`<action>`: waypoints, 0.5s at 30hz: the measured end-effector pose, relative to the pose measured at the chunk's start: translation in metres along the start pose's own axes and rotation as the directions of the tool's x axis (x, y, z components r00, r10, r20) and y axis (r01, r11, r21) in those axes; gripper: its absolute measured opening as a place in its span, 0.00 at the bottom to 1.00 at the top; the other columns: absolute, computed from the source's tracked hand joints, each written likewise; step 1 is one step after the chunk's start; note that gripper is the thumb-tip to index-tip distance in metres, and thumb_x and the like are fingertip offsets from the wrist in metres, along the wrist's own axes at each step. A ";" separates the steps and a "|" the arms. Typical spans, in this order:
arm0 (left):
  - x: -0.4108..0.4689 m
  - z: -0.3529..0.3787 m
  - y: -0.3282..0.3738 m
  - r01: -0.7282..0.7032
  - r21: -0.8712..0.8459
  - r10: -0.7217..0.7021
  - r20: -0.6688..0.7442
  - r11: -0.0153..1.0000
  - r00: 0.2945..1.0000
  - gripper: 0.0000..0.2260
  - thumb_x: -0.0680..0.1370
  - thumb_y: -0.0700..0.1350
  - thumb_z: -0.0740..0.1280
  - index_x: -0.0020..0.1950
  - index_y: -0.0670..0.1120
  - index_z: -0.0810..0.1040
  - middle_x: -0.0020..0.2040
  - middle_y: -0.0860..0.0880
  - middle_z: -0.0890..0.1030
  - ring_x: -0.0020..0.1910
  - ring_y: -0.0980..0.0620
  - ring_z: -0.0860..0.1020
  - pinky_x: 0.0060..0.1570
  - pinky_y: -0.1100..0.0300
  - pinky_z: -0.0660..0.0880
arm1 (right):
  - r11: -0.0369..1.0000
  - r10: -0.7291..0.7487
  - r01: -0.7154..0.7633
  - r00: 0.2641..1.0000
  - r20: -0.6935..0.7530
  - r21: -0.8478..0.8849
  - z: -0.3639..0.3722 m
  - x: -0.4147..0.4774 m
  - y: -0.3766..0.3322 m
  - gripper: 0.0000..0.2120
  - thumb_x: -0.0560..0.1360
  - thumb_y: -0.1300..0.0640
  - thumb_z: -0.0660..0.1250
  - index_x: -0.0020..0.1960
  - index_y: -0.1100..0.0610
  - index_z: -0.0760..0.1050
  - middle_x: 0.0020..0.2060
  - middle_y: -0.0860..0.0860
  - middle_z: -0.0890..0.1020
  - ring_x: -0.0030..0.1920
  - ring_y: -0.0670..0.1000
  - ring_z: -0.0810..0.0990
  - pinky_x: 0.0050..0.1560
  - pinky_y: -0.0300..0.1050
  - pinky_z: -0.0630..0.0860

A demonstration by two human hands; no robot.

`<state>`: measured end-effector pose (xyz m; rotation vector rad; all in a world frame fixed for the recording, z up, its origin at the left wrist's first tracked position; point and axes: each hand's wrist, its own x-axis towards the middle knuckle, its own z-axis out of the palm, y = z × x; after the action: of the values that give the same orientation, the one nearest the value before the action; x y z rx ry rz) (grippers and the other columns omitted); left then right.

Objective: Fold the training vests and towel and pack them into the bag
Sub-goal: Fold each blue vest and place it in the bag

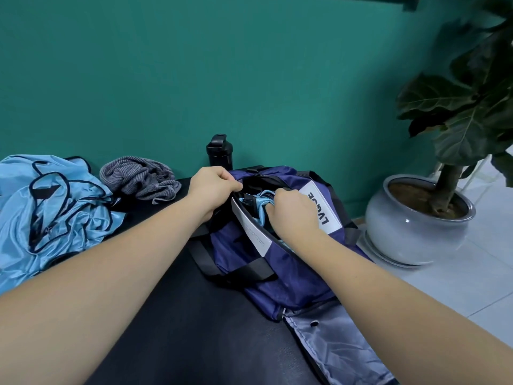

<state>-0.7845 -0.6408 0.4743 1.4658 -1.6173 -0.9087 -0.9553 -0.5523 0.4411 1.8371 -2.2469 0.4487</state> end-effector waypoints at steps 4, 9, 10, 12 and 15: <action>-0.001 -0.001 -0.002 -0.010 0.022 0.010 -0.014 1.000 1.000 0.09 0.71 0.45 0.82 0.37 0.49 0.83 0.40 0.52 0.85 0.38 0.54 0.78 0.37 0.60 0.71 | 0.990 0.088 -0.106 0.977 0.194 0.090 -0.007 0.003 0.002 0.13 0.85 0.50 0.60 0.46 0.56 0.72 0.47 0.57 0.82 0.47 0.60 0.81 0.46 0.48 0.77; -0.001 -0.001 -0.003 -0.007 0.009 0.007 -0.010 1.000 1.000 0.09 0.70 0.45 0.82 0.37 0.48 0.83 0.36 0.51 0.84 0.34 0.52 0.75 0.38 0.59 0.72 | 0.927 0.130 -0.279 0.867 0.482 0.252 -0.010 0.004 0.000 0.31 0.89 0.45 0.46 0.33 0.57 0.70 0.23 0.55 0.78 0.32 0.57 0.83 0.51 0.52 0.84; -0.001 -0.001 -0.003 -0.008 0.008 0.008 -0.009 1.000 1.000 0.09 0.70 0.45 0.82 0.37 0.48 0.83 0.36 0.52 0.84 0.34 0.52 0.75 0.38 0.59 0.73 | 0.911 0.117 -0.290 0.863 0.492 0.292 -0.010 0.003 0.001 0.28 0.89 0.46 0.47 0.35 0.56 0.70 0.28 0.56 0.80 0.35 0.57 0.84 0.53 0.52 0.84; -0.001 0.000 -0.003 -0.012 0.013 0.012 -0.009 1.000 1.000 0.09 0.70 0.45 0.82 0.37 0.48 0.83 0.35 0.52 0.83 0.33 0.52 0.75 0.38 0.59 0.73 | 0.837 0.127 -0.350 0.873 0.471 0.422 -0.005 0.000 0.000 0.20 0.88 0.48 0.52 0.44 0.56 0.74 0.43 0.59 0.81 0.46 0.60 0.83 0.56 0.54 0.82; -0.002 0.000 -0.003 -0.021 0.008 0.021 -0.006 1.000 1.000 0.09 0.70 0.45 0.82 0.37 0.48 0.83 0.34 0.52 0.82 0.33 0.52 0.75 0.37 0.59 0.73 | 0.753 0.163 -0.401 0.882 0.442 0.522 0.001 -0.007 -0.006 0.19 0.87 0.50 0.56 0.64 0.63 0.76 0.59 0.61 0.83 0.58 0.64 0.82 0.58 0.52 0.78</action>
<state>-0.7830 -0.6389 0.4720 1.4534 -1.6308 -0.8867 -0.9475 -0.5470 0.4382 1.9699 -2.9281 1.0680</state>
